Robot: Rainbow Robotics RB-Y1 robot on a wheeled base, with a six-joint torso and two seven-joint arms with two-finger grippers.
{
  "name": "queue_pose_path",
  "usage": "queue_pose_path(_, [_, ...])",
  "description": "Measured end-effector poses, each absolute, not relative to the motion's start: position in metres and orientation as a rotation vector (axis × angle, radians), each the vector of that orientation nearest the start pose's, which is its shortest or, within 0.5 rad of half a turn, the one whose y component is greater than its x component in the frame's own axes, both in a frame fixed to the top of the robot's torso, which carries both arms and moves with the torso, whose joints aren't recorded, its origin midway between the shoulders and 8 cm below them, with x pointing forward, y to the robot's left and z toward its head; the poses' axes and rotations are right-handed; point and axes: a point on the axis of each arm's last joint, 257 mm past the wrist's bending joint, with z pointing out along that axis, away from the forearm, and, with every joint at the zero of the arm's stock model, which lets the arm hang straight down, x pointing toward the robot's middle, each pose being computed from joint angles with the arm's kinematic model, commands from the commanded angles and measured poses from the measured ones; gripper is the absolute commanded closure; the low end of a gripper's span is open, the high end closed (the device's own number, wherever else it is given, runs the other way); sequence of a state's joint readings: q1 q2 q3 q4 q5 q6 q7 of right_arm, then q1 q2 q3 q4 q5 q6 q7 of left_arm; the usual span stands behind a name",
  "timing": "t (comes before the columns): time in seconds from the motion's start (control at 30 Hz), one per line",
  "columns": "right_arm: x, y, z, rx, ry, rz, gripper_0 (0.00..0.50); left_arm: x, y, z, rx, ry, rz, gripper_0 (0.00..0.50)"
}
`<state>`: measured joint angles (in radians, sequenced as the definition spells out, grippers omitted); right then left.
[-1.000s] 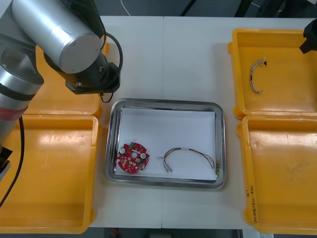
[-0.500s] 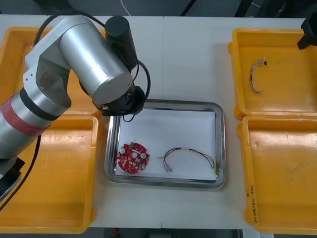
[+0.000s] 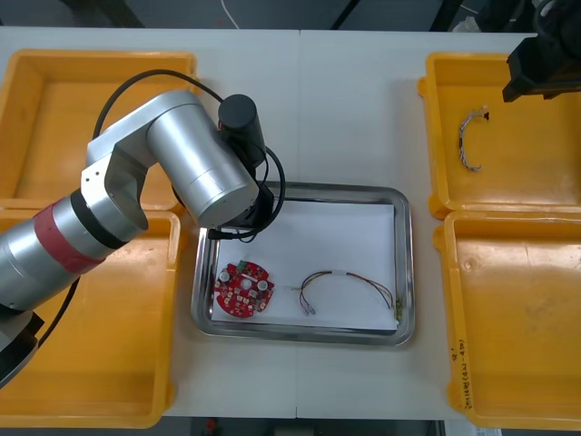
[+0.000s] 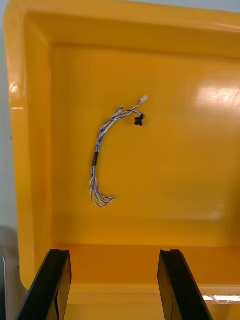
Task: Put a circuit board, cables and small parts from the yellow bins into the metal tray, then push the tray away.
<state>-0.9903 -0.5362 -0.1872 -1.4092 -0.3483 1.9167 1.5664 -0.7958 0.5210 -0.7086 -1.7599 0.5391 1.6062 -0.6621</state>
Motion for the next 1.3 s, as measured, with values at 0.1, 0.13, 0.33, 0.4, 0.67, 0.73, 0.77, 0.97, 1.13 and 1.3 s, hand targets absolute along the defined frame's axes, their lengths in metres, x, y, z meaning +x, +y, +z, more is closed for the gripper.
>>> queue_pose_path(0.1, [0.559, -0.317, -0.066, -0.037, 2.618, -0.066, 0.000, 0.486, 0.096, -0.240, 0.093, 2.622, -0.006, 0.497])
queue_pose_path(0.13, [0.558, -0.316, -0.069, -0.038, 2.624, -0.062, 0.000, 0.486, 0.096, -0.242, 0.096, 2.619, -0.004, 0.497])
queue_pose_path(0.33, [0.555, -0.314, -0.090, -0.027, 2.676, -0.045, 0.000, 0.483, 0.098, -0.250, 0.101, 2.626, 0.004, 0.381])
queue_pose_path(0.4, [0.554, -0.316, -0.096, -0.018, 2.693, -0.045, 0.000, 0.482, 0.098, -0.250, 0.100, 2.628, 0.004, 0.199])
queue_pose_path(0.67, [0.567, -0.323, -0.109, 0.040, 2.680, -0.035, 0.000, 0.482, 0.098, -0.251, 0.101, 2.629, 0.004, 0.000])
queue_pose_path(0.73, [0.573, -0.324, -0.109, 0.049, 2.660, -0.035, 0.000, 0.482, 0.098, -0.251, 0.101, 2.629, 0.004, 0.000])
queue_pose_path(0.77, [0.576, -0.325, -0.109, 0.051, 2.650, -0.034, 0.000, 0.482, 0.098, -0.251, 0.100, 2.630, 0.004, 0.000])
queue_pose_path(0.97, [0.593, -0.330, -0.118, 0.076, 2.613, -0.023, 0.000, 0.478, 0.100, -0.248, 0.085, 2.632, 0.021, 0.000])
queue_pose_path(1.13, [0.598, -0.334, -0.132, 0.104, 2.617, -0.019, 0.000, 0.468, 0.105, -0.229, 0.003, 2.637, 0.022, 0.000])
queue_pose_path(1.3, [0.599, -0.334, -0.147, 0.179, 2.638, 0.006, 0.000, 0.469, 0.112, -0.201, -0.078, 2.631, -0.027, 0.000])
